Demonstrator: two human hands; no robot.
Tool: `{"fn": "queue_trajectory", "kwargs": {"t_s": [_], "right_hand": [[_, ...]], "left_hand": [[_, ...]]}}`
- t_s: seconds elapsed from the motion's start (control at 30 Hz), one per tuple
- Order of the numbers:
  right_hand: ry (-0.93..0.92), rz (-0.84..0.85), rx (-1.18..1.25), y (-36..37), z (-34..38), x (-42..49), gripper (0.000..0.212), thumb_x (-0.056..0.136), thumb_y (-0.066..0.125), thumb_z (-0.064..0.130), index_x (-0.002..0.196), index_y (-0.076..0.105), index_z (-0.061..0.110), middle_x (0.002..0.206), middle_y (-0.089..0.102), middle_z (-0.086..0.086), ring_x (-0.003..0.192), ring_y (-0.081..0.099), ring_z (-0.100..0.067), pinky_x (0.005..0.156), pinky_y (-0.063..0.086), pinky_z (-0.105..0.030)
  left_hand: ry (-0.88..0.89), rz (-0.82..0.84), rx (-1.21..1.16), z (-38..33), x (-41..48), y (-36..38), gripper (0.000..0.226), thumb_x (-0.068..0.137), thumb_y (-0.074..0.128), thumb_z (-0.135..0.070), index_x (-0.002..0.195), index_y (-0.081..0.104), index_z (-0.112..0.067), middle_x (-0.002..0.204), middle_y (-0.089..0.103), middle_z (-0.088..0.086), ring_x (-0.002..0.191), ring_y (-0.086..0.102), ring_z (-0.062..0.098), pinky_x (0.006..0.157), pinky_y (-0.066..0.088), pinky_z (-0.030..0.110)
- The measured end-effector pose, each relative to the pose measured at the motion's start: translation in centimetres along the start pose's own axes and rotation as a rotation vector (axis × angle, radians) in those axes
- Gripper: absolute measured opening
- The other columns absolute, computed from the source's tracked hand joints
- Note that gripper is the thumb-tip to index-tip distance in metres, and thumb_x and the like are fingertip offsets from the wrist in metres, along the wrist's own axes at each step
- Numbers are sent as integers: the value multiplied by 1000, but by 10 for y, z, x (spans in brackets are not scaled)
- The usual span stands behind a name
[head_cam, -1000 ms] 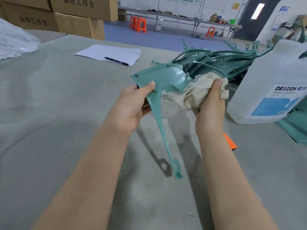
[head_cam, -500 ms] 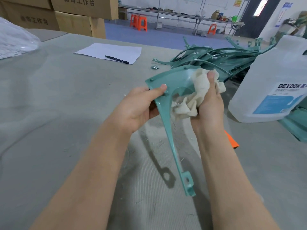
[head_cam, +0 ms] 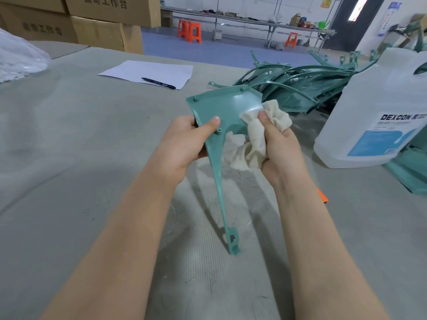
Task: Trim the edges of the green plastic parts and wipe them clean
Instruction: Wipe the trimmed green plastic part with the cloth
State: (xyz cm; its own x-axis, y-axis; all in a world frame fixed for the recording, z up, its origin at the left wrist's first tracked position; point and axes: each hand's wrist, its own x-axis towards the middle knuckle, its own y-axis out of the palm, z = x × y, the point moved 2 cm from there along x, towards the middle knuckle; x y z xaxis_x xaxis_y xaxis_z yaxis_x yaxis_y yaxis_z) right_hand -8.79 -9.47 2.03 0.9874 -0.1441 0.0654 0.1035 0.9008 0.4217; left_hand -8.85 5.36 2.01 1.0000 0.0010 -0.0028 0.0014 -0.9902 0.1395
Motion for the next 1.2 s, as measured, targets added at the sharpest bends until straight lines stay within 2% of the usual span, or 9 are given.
{"fn": "queue_trajectory", "kwargs": {"t_s": [0.17,0.3,0.5,0.6,0.73,0.8,0.97,1.1,1.2], "right_hand": [[-98,-15,-70,-2,5,-2,20,99,55,32,107,66,18,80,74,10,74,69,-6,66,54,-24],[-18,-116,32,-7,6,1,20,96,58,40,98,62,20,64,71,13,56,67,-4,49,50,-17],[137,-98,300,-14,-1,6,41,103,34,47,91,62,20,60,68,6,53,65,-8,53,55,-23],[140,-133,363,-20,4,9,45,99,42,52,114,62,14,79,67,2,69,64,-11,76,57,-29],[231,28,346,-18,6,6,25,99,51,30,96,67,11,88,71,-7,82,66,-18,97,48,-39],[244,97,292,-15,5,4,18,99,52,16,89,66,11,82,70,-6,78,64,-16,89,50,-35],[174,27,93,-8,1,1,14,96,59,8,109,62,7,81,71,-1,69,67,-10,63,56,-24],[77,72,-40,-9,4,0,12,98,55,14,93,66,14,70,73,8,62,67,-2,58,54,-17],[42,61,-220,-10,1,1,12,98,57,26,98,68,20,90,75,3,78,71,-7,69,56,-21]], "left_hand": [[-79,75,-148,-4,-4,-1,20,95,57,-15,80,64,-5,58,67,-2,51,64,5,50,51,16],[-118,117,-213,-5,-6,5,20,95,55,-14,79,63,-4,56,67,-1,49,63,5,48,50,16],[-73,90,-134,-2,-4,4,20,96,56,-17,80,64,-8,59,67,-3,52,63,5,50,50,17],[-63,9,-176,-2,-1,-2,22,95,58,-19,76,64,-10,58,67,-4,51,62,5,50,51,17],[-5,-64,-27,1,1,-4,23,96,58,-23,76,65,-13,60,65,-5,51,60,4,50,48,17],[12,-68,18,1,2,-5,22,95,59,-24,77,65,-13,62,64,-4,52,60,5,50,48,17],[59,-93,72,-1,3,-9,24,95,58,-24,74,65,-15,61,64,-5,52,60,4,50,47,17],[7,-87,39,-1,4,-10,23,96,58,-23,75,64,-13,64,64,-2,54,60,6,53,49,19],[-56,-99,-43,0,4,-10,21,96,57,-19,79,63,-8,62,64,1,50,59,8,49,49,17]]}}
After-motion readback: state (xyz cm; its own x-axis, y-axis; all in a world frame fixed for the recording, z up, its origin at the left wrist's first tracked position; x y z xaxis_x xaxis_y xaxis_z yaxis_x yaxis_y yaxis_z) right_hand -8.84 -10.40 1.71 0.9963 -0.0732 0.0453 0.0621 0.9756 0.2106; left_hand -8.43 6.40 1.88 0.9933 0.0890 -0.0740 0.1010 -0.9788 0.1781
